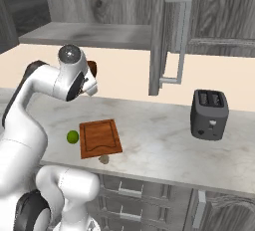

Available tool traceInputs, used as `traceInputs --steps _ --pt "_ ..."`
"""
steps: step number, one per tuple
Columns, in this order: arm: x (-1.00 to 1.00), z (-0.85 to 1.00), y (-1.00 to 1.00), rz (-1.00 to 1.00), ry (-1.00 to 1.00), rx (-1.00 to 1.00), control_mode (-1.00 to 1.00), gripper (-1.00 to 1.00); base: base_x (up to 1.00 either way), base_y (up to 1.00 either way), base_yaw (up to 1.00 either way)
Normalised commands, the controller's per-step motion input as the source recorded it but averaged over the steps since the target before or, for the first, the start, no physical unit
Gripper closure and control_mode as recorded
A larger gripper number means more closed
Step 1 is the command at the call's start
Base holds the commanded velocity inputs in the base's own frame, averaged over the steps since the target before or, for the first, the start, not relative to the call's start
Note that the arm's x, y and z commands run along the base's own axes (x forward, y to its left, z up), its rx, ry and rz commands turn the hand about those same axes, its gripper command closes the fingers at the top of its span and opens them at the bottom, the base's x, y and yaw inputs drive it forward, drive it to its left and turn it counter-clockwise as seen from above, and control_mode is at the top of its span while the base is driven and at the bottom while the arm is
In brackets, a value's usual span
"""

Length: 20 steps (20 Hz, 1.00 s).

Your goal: Open the cabinet. Place the bowl and condiment on the counter. Then place the lime and garlic on the cutting board.

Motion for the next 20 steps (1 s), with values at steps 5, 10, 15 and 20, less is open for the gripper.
traceInputs --steps 5,10,15,20 --pt "0.54 -0.50 -0.20 0.00 0.09 0.00 -1.00 1.00 0.00 0.00 0.00" --pt "0.00 -0.67 -0.27 0.00 -0.01 0.00 -1.00 1.00 0.00 0.00 0.00" --pt "0.00 -0.62 -0.41 0.00 -0.02 0.00 -1.00 1.00 0.00 0.00 0.00" --pt "0.30 -0.39 -0.09 0.00 0.00 0.00 -1.00 1.00 0.00 0.00 0.00"
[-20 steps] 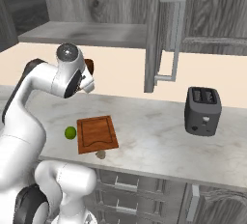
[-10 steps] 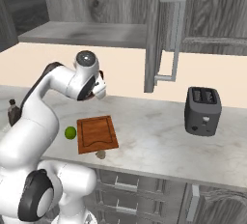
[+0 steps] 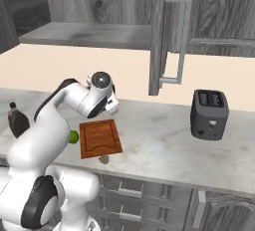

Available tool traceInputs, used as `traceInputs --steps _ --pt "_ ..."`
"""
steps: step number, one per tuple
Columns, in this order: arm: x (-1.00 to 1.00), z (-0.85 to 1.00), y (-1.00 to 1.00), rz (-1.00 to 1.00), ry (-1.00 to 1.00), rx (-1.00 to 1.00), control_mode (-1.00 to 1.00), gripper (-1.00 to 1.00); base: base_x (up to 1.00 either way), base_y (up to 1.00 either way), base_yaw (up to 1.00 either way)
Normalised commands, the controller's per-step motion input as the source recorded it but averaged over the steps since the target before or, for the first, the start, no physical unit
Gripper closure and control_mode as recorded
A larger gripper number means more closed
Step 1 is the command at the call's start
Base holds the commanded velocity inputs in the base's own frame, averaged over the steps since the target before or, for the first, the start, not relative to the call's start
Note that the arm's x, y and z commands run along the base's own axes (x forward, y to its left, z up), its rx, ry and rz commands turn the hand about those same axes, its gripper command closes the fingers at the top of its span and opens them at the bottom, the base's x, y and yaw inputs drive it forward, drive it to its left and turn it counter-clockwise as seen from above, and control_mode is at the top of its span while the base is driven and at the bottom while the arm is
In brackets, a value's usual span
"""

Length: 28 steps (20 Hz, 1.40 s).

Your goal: Open the cabinet. Place the bowl and condiment on the counter. Then place the lime and garlic on the cutting board.

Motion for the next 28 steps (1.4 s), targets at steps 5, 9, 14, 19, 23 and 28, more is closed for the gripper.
traceInputs --steps 5,9,14,19,23,28 --pt "0.68 -0.18 -0.03 0.00 0.00 0.01 -1.00 1.00 0.00 0.00 0.00" --pt "0.79 0.00 -0.50 0.00 0.09 0.05 -1.00 1.00 0.00 0.00 0.00" --pt "0.45 -0.01 -0.85 0.00 0.09 0.09 -1.00 1.00 0.00 0.00 0.00" --pt "0.07 -0.33 -0.50 0.00 0.00 0.01 -1.00 1.00 0.00 0.00 0.00" --pt "-0.12 -0.52 -0.49 0.00 0.00 0.00 -1.00 1.00 0.00 0.00 0.00" --pt "0.01 -0.31 -0.42 0.00 0.00 0.01 -1.00 1.00 0.00 0.00 0.00"
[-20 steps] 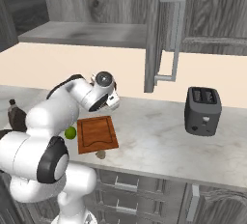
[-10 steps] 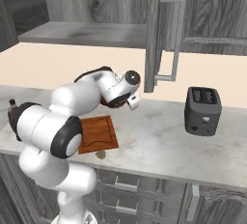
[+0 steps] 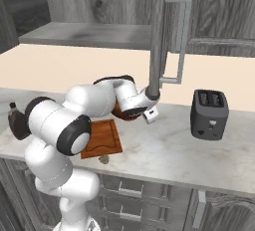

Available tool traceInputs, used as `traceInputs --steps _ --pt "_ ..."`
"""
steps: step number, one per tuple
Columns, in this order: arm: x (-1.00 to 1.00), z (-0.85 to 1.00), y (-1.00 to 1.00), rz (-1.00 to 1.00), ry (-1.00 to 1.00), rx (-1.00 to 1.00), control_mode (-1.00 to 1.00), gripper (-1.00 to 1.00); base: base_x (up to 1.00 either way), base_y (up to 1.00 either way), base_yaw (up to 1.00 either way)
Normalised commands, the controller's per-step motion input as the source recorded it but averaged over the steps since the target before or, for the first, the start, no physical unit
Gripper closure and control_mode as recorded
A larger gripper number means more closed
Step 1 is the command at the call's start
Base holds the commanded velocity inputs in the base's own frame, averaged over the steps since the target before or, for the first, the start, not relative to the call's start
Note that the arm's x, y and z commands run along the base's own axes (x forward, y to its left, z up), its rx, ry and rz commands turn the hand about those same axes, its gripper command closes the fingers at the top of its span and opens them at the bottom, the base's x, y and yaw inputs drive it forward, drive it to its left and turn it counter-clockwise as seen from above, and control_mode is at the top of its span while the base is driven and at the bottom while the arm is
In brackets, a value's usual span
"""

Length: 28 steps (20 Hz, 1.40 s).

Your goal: Open the cabinet. Place the bowl and condiment on the counter. Then place the lime and garlic on the cutting board.

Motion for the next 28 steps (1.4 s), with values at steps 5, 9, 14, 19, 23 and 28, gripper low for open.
traceInputs --steps 5,9,14,19,23,28 --pt "0.00 -0.37 -0.33 0.00 0.00 0.00 -1.00 1.00 0.00 0.00 0.00" --pt "0.00 -0.42 -0.23 0.00 -0.01 0.00 -1.00 1.00 0.00 0.00 0.00" --pt "0.00 -0.35 -0.29 0.00 -0.02 0.00 -1.00 1.00 0.00 0.00 0.00" --pt "0.01 -0.33 -0.35 0.00 -0.11 0.02 -1.00 1.00 0.00 0.00 0.00" --pt "0.00 -0.12 -0.16 0.00 -0.13 0.01 -1.00 -1.00 0.00 0.00 0.00" --pt "-0.10 0.24 0.00 0.00 -0.25 0.04 -1.00 -1.00 0.00 0.00 0.00"
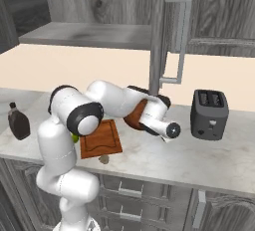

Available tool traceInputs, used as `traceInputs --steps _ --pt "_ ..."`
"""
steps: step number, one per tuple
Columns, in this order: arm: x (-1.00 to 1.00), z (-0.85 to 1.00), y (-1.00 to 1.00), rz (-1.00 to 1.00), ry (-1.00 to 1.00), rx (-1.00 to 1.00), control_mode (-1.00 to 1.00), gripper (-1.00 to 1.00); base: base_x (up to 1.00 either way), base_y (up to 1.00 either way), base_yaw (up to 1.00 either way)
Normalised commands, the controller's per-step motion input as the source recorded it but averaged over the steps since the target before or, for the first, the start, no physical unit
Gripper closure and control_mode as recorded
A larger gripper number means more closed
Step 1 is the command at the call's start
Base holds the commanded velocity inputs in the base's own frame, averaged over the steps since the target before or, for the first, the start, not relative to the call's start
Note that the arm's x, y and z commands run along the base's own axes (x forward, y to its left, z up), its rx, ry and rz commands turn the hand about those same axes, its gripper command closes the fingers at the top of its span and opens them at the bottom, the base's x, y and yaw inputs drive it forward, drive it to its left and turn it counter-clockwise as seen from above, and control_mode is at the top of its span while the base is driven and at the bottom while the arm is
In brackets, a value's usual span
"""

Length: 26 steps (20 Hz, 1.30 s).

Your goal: Open the cabinet. Place the bowl and condiment on the counter. Then place the lime and garlic on the cutting board.

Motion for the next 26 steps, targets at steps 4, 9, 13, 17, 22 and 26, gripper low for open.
traceInputs --steps 4,9,13,17,22,26 --pt "-0.59 0.81 0.03 -0.01 -0.26 0.07 -1.00 -1.00 0.00 0.00 0.00" --pt "-0.89 0.97 0.17 -0.02 -0.16 0.00 -1.00 -1.00 0.00 0.00 0.00" --pt "-1.00 1.00 0.56 -0.05 -0.10 0.00 -1.00 -1.00 0.00 0.00 0.00" --pt "-0.94 1.00 0.94 0.02 -0.03 -0.07 -1.00 -1.00 0.00 0.00 0.00" --pt "-0.63 1.00 0.81 0.03 0.01 -0.10 -1.00 -1.00 0.00 0.00 0.00" --pt "-0.33 1.00 0.41 0.00 0.21 -0.15 -1.00 -1.00 0.00 0.00 0.00"
